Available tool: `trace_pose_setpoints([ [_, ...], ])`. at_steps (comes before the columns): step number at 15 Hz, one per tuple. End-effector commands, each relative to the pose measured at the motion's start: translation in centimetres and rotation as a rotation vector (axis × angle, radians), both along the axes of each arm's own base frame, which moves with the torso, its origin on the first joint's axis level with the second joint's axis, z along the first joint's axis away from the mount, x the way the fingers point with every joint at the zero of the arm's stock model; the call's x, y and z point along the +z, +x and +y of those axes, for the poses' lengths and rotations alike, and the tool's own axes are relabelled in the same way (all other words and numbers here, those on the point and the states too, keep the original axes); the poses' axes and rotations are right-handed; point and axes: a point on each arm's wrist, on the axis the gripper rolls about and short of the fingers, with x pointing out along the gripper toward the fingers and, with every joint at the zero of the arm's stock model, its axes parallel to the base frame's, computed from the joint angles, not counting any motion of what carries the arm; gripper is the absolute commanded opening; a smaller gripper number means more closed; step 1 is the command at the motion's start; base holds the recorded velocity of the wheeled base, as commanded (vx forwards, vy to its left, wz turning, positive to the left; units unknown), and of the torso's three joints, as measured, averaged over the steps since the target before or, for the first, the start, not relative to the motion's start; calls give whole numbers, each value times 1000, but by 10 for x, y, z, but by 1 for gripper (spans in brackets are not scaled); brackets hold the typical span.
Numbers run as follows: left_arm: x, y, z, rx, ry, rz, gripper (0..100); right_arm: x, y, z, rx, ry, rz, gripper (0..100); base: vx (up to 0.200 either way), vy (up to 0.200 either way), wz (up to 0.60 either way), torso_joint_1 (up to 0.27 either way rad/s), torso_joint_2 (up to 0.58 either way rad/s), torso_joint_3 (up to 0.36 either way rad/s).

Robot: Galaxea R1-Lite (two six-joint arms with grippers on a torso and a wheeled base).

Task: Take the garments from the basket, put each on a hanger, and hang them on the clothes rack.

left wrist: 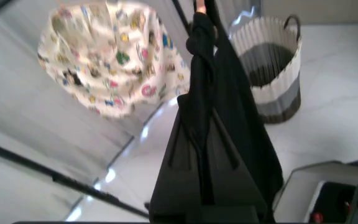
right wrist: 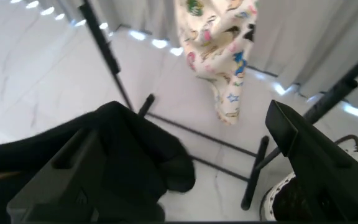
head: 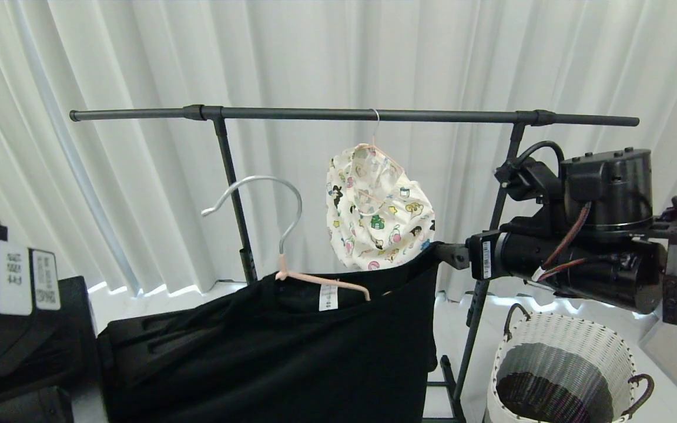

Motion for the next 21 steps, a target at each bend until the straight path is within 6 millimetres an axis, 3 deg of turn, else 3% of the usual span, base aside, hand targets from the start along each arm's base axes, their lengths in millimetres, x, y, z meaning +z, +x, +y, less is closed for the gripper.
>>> trace_pose_setpoints([
  [1,-8,15,-7,19,20,32,0,27,-5,-3,44,42,-40,100,0,0,0,0,0,0],
  [7,-7,25,-13,18,-1,7,0,69,-21,-27,192,29,6,100,0,0,0,0,0,0],
  [13,-1,14,-12,-72,-34,-18,0,65,-39,-25,534,-156,-26,100,0,0,0,0,0,0],
  [16,1,11,-12,-107,-41,-30,0,61,-49,-3,736,-240,-12,100,0,0,0,0,0,0],
  [21,3,7,-16,-148,-44,-38,0,52,-54,40,863,-261,15,100,0,0,0,0,0,0],
])
